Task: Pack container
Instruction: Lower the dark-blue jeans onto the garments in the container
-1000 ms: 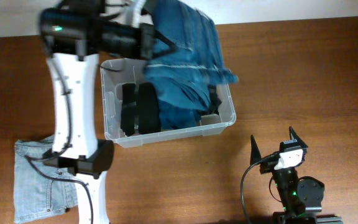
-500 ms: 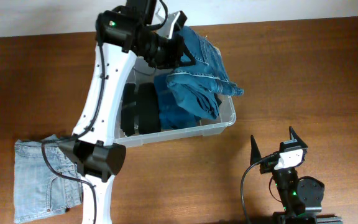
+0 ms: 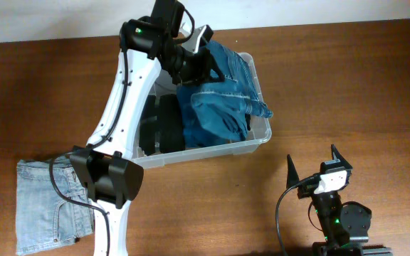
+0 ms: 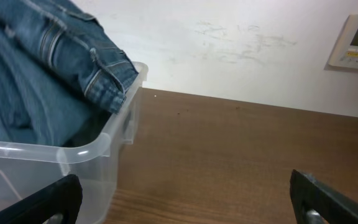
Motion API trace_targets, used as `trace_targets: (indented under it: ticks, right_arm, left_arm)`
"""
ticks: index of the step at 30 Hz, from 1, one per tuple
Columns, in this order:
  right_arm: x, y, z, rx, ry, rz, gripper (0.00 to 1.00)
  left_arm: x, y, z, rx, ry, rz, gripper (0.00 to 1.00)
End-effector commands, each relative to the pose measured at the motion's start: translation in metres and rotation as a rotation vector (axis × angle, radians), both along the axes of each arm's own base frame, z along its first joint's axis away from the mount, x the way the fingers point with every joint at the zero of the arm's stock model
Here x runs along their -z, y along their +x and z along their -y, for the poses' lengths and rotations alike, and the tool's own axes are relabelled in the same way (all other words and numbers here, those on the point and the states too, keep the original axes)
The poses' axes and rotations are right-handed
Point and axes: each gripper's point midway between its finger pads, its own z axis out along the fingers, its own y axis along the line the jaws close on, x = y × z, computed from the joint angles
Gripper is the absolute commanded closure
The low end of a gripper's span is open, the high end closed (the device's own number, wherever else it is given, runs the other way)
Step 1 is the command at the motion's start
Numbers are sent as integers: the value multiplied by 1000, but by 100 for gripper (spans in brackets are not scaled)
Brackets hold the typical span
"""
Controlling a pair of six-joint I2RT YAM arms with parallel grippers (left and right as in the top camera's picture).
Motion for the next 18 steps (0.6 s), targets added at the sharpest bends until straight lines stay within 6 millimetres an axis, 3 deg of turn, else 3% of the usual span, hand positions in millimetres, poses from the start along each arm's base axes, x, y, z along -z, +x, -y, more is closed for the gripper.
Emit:
trace_targets:
  ticks: [1,4,11,15,18]
  right_arm:
    - [2,0,0,-5,2,-1,2]
    - [2,0,0,-5,2,-1,1]
    - [2,0,0,-4,2,-1,1]
    - [2,0,0,-4,2,-1,1]
    - [2,0,0,-5,2,-1,2]
  left_arm:
    - [-12,-13,2,19,-29,-16,43]
    - [-10,-18,1,19,-19,-41,32]
    - [0,-13,-9,-13,58,-22,21]
    - [9,-8,-21,-45,141,-7,8]
    - [20,-3,-38,-87,249,10,3]
